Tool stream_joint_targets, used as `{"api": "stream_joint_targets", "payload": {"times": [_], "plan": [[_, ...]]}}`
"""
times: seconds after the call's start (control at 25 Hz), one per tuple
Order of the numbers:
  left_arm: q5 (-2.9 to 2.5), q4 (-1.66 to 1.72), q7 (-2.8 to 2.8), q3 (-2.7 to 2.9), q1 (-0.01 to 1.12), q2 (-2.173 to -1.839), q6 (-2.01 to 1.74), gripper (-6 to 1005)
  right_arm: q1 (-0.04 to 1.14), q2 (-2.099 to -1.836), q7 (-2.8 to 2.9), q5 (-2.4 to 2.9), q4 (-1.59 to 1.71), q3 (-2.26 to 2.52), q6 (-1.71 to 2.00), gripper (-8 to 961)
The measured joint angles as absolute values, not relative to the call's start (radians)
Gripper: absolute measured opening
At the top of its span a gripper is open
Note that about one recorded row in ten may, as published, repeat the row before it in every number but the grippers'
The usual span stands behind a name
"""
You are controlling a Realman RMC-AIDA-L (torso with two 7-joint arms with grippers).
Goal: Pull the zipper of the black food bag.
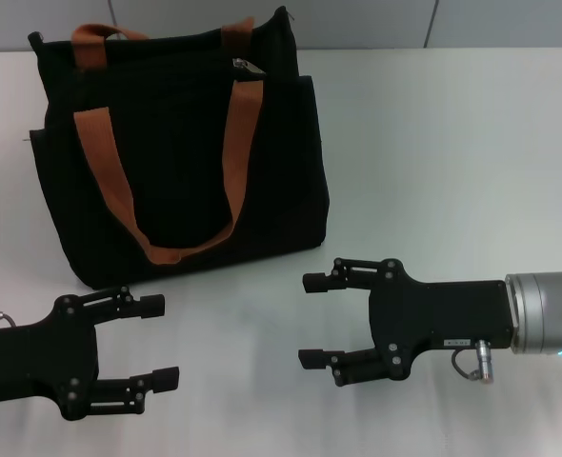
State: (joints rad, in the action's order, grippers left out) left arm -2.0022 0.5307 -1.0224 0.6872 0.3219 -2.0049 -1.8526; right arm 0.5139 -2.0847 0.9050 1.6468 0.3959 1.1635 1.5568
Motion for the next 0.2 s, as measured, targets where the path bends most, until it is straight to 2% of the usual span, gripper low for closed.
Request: {"api": "stream_joint_targets", "payload": {"times": [0.2], "plan": [[-2.001, 0.531, -1.022, 0.687, 0.319, -2.006, -1.854, 829, 0.514, -2.085, 0.905, 1.646, 0.396, 1.164, 1.557, 812]]}}
